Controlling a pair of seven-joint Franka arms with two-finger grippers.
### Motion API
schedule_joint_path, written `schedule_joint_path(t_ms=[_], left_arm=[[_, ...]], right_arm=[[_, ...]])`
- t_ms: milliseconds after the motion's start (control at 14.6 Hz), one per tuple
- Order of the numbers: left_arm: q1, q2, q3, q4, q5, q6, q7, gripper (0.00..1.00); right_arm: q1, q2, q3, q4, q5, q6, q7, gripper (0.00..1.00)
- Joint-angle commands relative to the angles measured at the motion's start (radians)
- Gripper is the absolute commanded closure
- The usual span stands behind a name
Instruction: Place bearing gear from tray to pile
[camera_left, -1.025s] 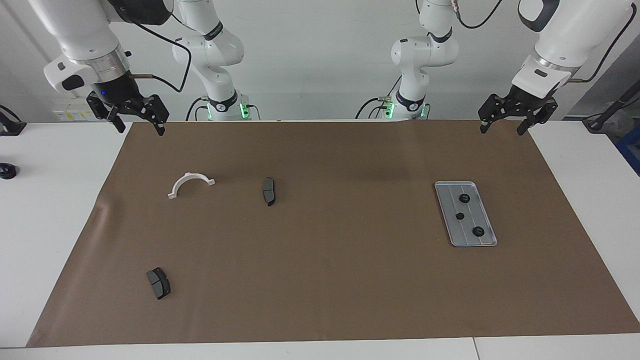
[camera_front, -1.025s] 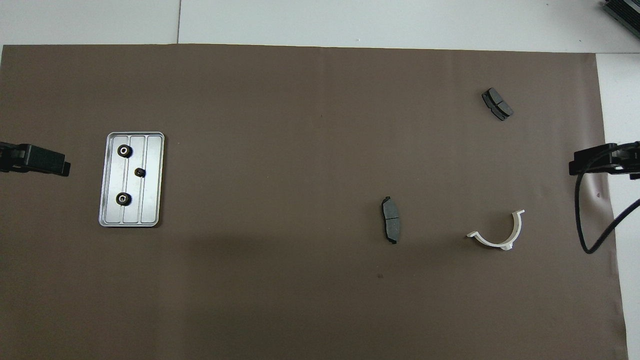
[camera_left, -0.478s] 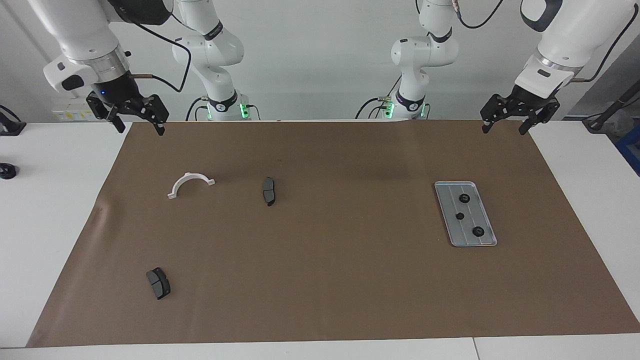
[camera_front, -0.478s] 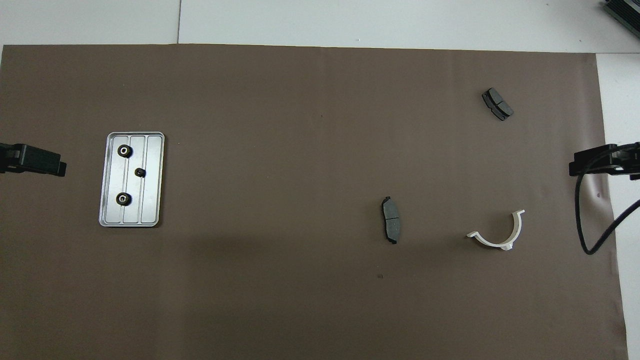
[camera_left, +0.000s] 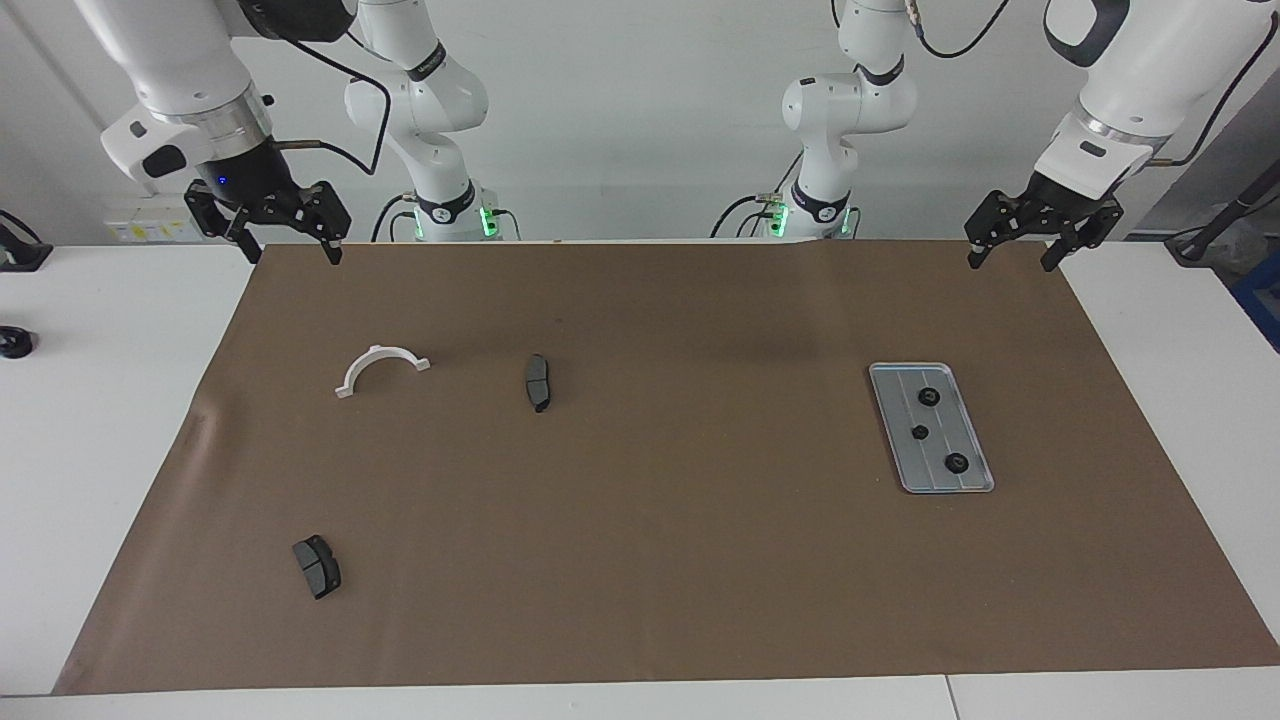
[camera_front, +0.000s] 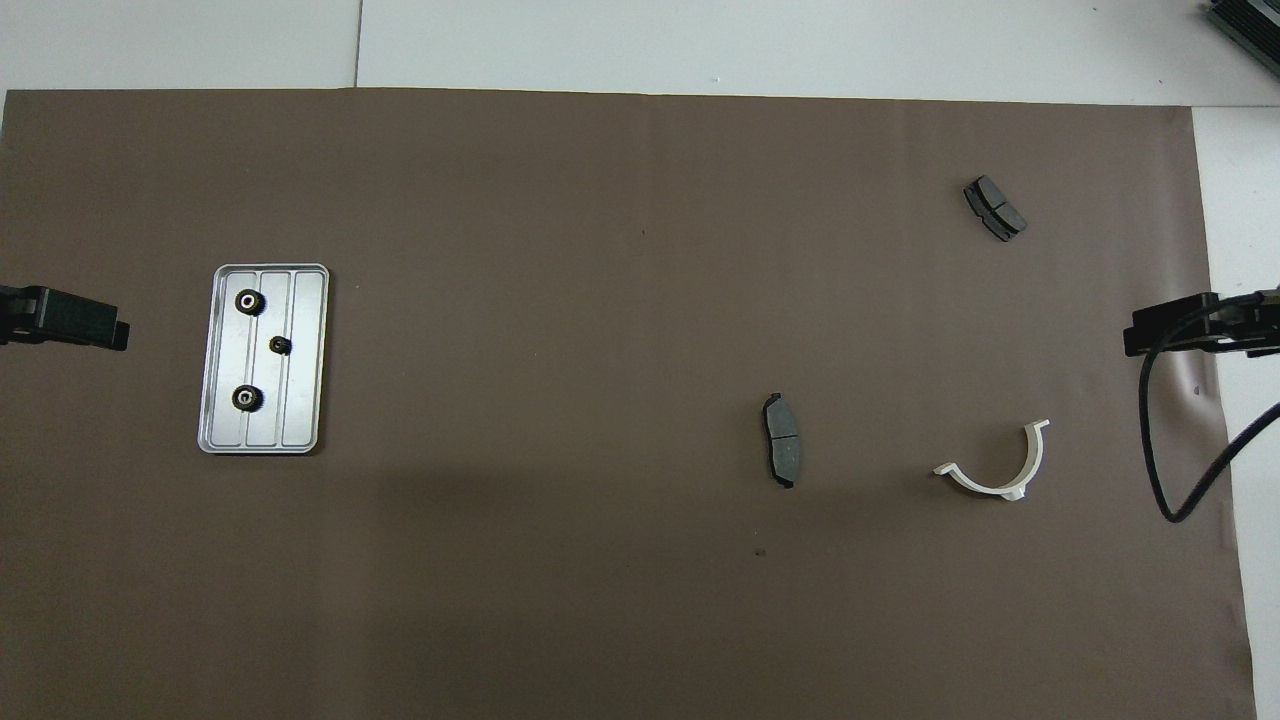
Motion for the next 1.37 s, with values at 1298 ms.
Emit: schedule_joint_path(t_ms=[1298], left_arm=[[0.075, 0.101, 0.000, -0.651, 0.010, 0.816, 0.102, 0.00]], right_arm=[[-0.008, 0.004, 0.005, 0.011, 0.013, -0.023, 0.020, 0.00]])
